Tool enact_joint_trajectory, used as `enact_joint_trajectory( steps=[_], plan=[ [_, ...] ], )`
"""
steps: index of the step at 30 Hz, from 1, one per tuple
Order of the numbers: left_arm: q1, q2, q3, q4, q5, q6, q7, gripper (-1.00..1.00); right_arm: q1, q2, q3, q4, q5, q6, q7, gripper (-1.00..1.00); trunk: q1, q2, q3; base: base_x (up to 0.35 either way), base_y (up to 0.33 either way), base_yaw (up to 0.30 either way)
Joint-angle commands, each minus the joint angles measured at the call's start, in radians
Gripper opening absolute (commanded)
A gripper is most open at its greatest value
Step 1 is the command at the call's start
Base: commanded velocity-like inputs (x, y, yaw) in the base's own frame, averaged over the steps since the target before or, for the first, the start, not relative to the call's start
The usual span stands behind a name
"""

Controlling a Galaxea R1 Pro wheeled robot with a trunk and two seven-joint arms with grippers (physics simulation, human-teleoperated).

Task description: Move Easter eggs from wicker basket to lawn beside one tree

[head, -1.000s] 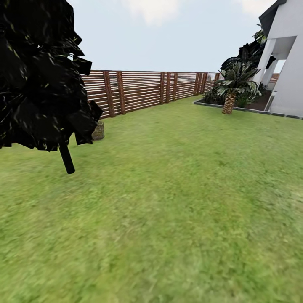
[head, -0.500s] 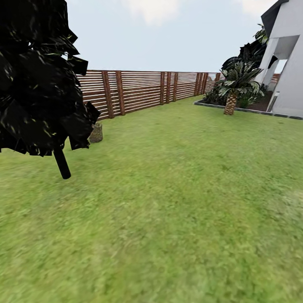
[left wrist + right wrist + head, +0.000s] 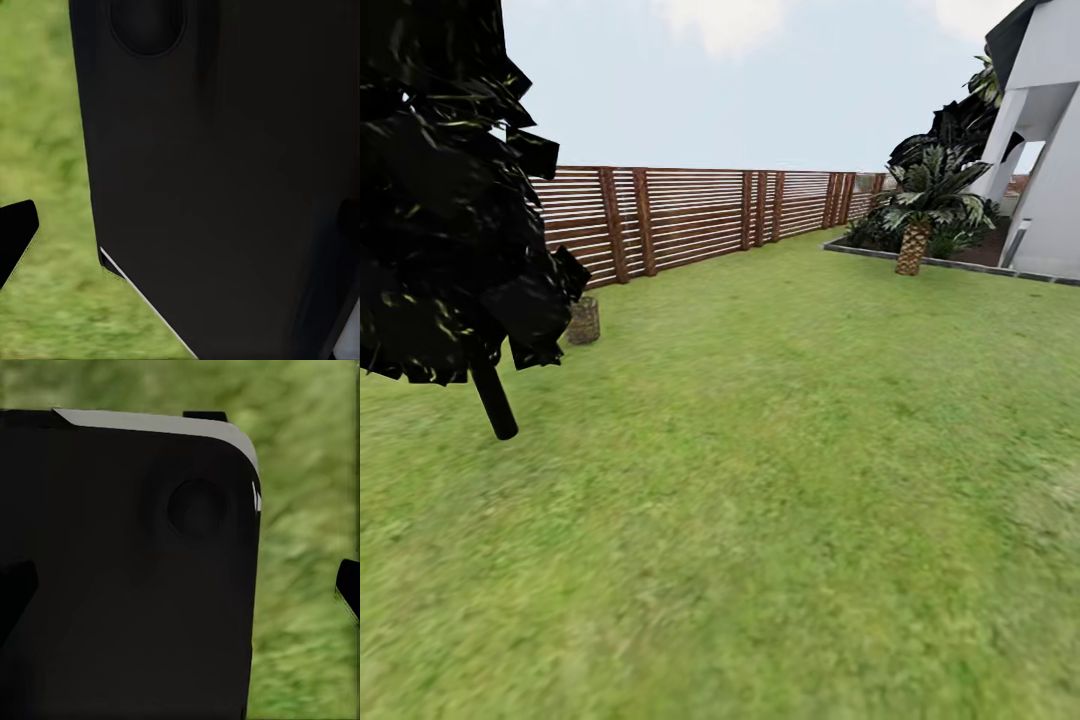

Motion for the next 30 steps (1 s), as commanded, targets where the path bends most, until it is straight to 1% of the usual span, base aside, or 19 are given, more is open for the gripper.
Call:
enact_joint_trajectory(
  steps=[1, 30],
  plan=[
    [0.000, 0.000, -0.001, 0.000, 0.001, -0.001, -0.001, 1.00, -0.001, 0.000, 0.000, 0.001, 0.000, -0.003, 0.000, 1.00, 0.001, 0.000, -0.001, 0.338, 0.000, 0.000],
    [0.000, 0.000, 0.001, 0.000, 0.003, -0.001, -0.006, 1.00, -0.001, 0.000, 0.001, 0.001, 0.000, -0.003, 0.000, 1.00, 0.001, 0.000, -0.001, 0.338, 0.000, 0.000]
  ],
)
